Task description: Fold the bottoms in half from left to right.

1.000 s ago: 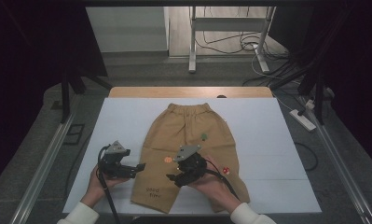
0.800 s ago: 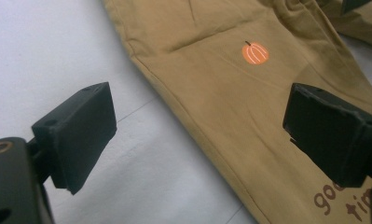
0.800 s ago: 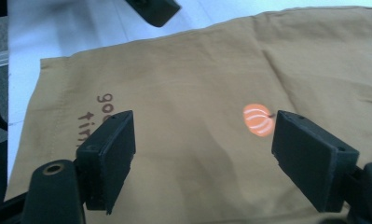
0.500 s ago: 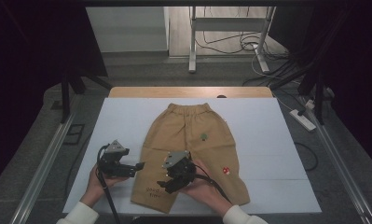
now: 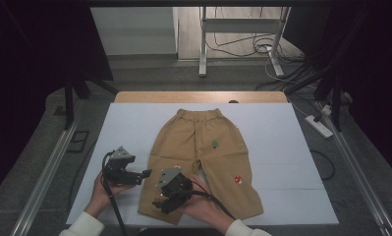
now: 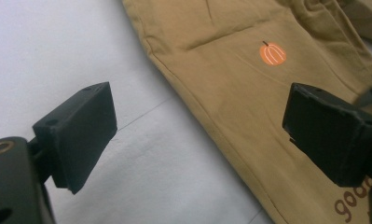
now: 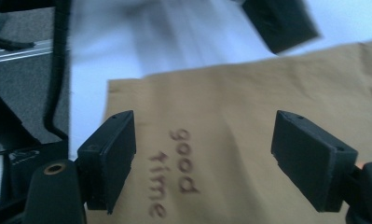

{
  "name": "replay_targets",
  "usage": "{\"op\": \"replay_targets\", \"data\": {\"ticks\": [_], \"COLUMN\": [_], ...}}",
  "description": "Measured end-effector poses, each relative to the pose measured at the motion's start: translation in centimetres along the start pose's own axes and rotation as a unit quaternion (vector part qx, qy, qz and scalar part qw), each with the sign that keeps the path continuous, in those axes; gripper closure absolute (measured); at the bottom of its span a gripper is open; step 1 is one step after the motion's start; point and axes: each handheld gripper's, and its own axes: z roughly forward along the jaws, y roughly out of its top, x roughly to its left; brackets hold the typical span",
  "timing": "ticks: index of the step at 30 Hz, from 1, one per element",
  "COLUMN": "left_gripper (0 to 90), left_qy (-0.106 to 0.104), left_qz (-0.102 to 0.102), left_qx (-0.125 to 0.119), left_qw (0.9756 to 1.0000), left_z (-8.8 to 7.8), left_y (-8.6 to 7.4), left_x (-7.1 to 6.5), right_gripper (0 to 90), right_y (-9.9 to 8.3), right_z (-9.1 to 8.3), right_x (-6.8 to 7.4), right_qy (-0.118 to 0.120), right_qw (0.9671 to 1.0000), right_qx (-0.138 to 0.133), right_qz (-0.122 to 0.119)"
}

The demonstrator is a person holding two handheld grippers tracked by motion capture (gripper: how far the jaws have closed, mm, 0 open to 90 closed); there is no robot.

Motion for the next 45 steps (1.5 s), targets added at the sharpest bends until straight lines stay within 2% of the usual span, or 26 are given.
{"op": "replay_targets", "data": {"ticks": [14,18,20,23,25,28,30,34,39,45], "left_gripper": [9.9,9.9,10.0,10.0,10.0,10.0,10.0,10.0,10.1,10.3], "left_qy": [-0.002,-0.001,-0.001,-0.001,0.0,0.001,0.001,0.003,0.004,0.007], "left_qz": [-0.001,-0.002,-0.002,-0.003,-0.004,-0.004,-0.004,-0.005,-0.006,-0.012], "left_qx": [0.003,0.003,0.003,0.003,0.004,0.004,0.004,0.003,0.001,0.0], "left_qw": [1.0,1.0,1.0,1.0,1.0,1.0,1.0,1.0,1.0,0.9999], "left_z": [0.2,0.3,0.3,0.3,0.3,0.3,0.3,0.2,0.1,0.1], "left_y": [0.0,0.0,0.0,0.0,0.0,0.0,0.0,-0.1,0.0,0.2], "left_x": [0.1,0.1,0.1,0.2,0.2,0.2,0.2,0.3,0.3,0.4], "right_gripper": [24.0,24.4,29.8,30.9,36.4,52.3,66.7,83.5,85.7,85.8], "right_y": [0.8,0.9,0.9,0.9,1.0,0.9,0.9,0.9,0.7,0.4], "right_z": [2.7,3.4,3.7,4.0,4.1,4.1,3.9,3.3,2.3,0.9], "right_x": [2.5,3.0,3.3,3.7,3.7,3.6,3.4,3.0,2.5,2.0], "right_qy": [0.036,0.039,0.039,0.036,0.036,0.044,0.042,0.032,0.038,0.036], "right_qw": [0.9988,0.9984,0.9981,0.9976,0.9977,0.9979,0.9981,0.9981,0.9985,0.9988], "right_qx": [0.018,0.025,0.025,0.028,0.025,0.022,0.024,0.027,0.021,0.009], "right_qz": [-0.028,-0.034,-0.04,-0.052,-0.053,-0.042,-0.039,-0.046,-0.033,-0.032]}}
